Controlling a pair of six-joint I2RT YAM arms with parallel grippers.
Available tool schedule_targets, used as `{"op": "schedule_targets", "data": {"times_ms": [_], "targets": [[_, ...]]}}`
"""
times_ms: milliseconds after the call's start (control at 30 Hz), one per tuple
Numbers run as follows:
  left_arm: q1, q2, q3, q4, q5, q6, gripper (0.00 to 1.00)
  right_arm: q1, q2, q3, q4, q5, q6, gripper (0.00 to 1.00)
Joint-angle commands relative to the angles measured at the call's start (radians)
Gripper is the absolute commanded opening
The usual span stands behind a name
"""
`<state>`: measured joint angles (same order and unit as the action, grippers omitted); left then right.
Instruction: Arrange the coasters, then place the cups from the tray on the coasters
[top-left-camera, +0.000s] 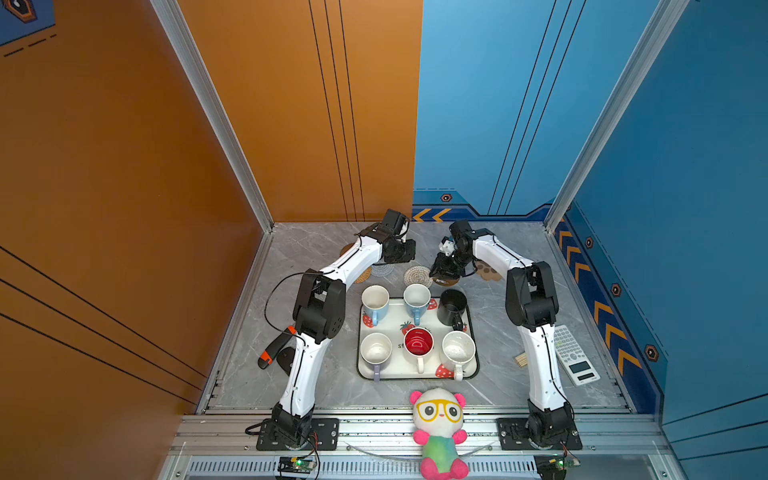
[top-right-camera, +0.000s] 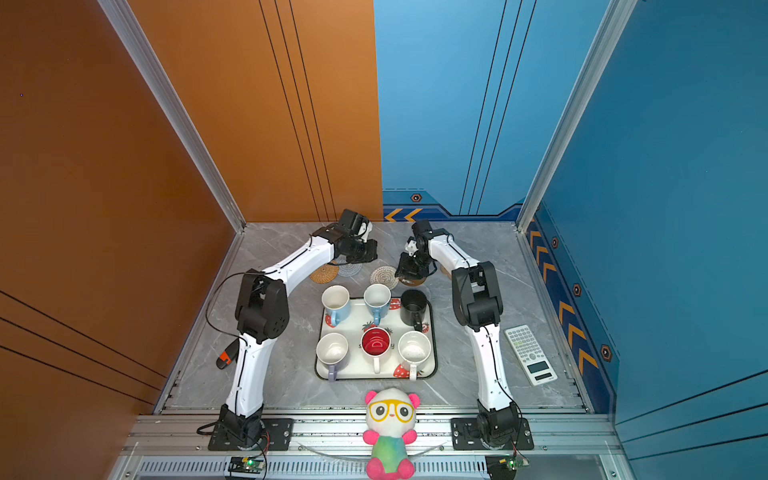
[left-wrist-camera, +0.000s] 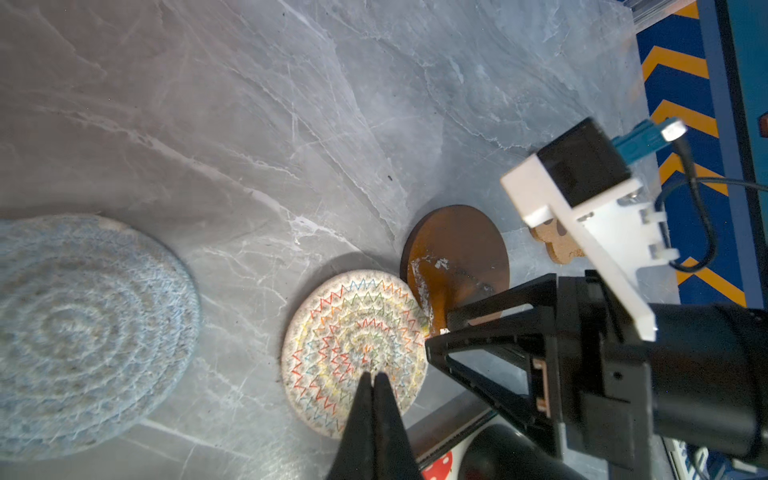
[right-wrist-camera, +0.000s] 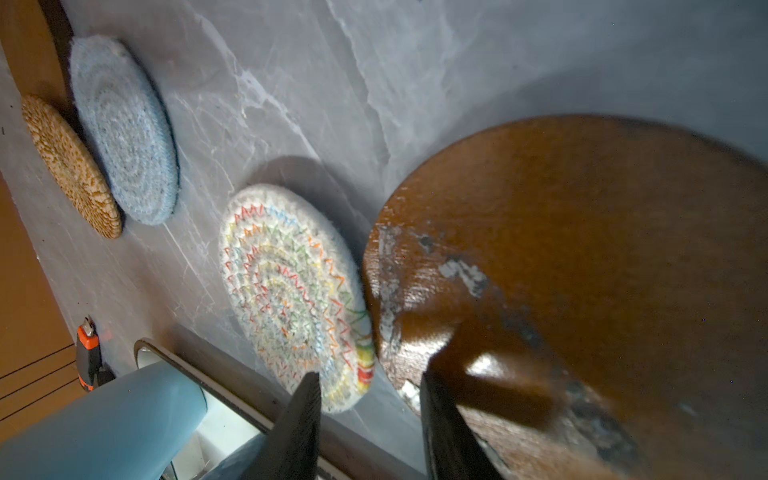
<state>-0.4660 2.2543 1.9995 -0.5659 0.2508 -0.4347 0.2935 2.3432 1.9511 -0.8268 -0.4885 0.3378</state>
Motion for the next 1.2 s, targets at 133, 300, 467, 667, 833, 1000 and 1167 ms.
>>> {"op": "schedule_targets", "data": {"times_ms": [133,300,467,667,833,1000,1167], "targets": [[-0.019,-0.010,0.005,-0.014,0.040,0.022,0.00,-0.021,0.001,-0.009,-0.011,0.034,-0.007,0.41],[-0.025,0.028,0.024,-0.018,0.075,0.019,0.00,-0.065,0.048,0.035,-0.011,0.031,-0.003,0.40],[-0.032,0.112,0.088,-0.065,0.126,0.017,0.00,-0.084,0.076,0.091,-0.013,0.021,-0.005,0.40],[-0.037,0.184,0.116,-0.122,0.168,0.035,0.00,-0.094,0.099,0.126,-0.012,0.005,-0.002,0.39],[-0.036,0.210,0.107,-0.156,0.152,0.051,0.00,-0.101,0.117,0.157,-0.013,0.008,0.002,0.38],[-0.026,0.248,0.127,-0.158,0.123,0.025,0.00,-0.113,0.126,0.175,-0.013,0.005,0.006,0.38],[-0.015,0.292,0.173,-0.157,0.087,-0.005,0.00,-0.120,0.109,0.180,-0.014,-0.002,-0.001,0.36]]}}
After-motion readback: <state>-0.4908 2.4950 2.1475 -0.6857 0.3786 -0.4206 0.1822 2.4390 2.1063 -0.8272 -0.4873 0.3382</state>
